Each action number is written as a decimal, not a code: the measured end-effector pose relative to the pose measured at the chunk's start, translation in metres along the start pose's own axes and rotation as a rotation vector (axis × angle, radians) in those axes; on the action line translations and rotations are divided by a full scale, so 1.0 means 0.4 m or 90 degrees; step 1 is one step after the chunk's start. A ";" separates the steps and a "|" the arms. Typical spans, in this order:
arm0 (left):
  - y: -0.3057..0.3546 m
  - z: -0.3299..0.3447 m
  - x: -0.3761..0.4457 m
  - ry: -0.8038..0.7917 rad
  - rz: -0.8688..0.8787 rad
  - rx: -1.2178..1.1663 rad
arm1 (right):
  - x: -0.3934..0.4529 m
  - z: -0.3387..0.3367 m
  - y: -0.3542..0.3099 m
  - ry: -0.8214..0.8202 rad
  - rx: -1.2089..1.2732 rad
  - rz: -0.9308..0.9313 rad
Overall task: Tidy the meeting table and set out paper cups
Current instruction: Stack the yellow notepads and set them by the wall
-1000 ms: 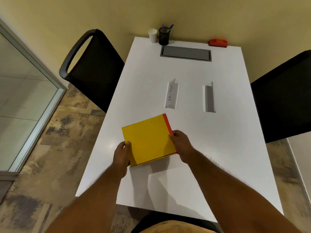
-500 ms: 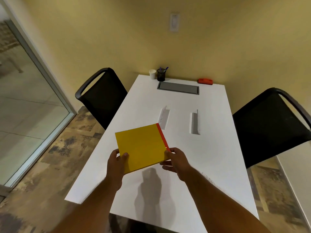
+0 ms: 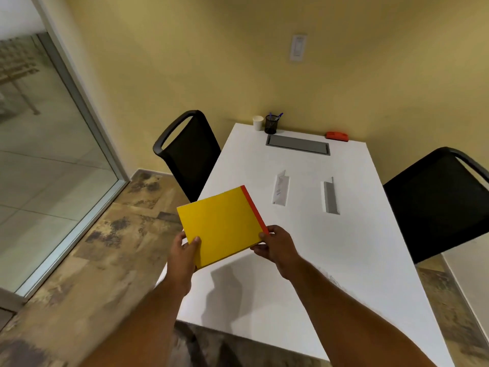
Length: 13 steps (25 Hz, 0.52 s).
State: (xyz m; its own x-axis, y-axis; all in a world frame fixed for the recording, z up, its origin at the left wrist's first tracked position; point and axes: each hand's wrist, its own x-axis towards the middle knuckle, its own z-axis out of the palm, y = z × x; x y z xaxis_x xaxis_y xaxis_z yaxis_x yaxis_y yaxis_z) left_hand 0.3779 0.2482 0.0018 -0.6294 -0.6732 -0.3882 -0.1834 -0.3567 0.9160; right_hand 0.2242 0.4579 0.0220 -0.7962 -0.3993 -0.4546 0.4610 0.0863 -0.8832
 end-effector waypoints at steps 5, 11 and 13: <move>0.129 -0.350 0.103 -0.175 -0.012 0.043 | 0.012 0.316 0.062 0.064 0.057 0.005; 0.287 -0.650 0.210 -0.128 0.043 0.053 | 0.008 0.724 0.065 0.064 0.253 0.001; 0.322 -0.691 0.248 -0.110 0.063 0.040 | 0.027 0.826 0.037 0.019 0.309 -0.001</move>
State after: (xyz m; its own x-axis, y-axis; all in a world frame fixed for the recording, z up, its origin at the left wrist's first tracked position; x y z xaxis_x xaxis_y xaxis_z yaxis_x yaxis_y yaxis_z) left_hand 0.5004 -0.0436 0.0531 -0.7659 -0.5801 -0.2773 -0.1573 -0.2491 0.9556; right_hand 0.3519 0.1531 0.0421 -0.8047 -0.3724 -0.4623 0.5835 -0.3531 -0.7313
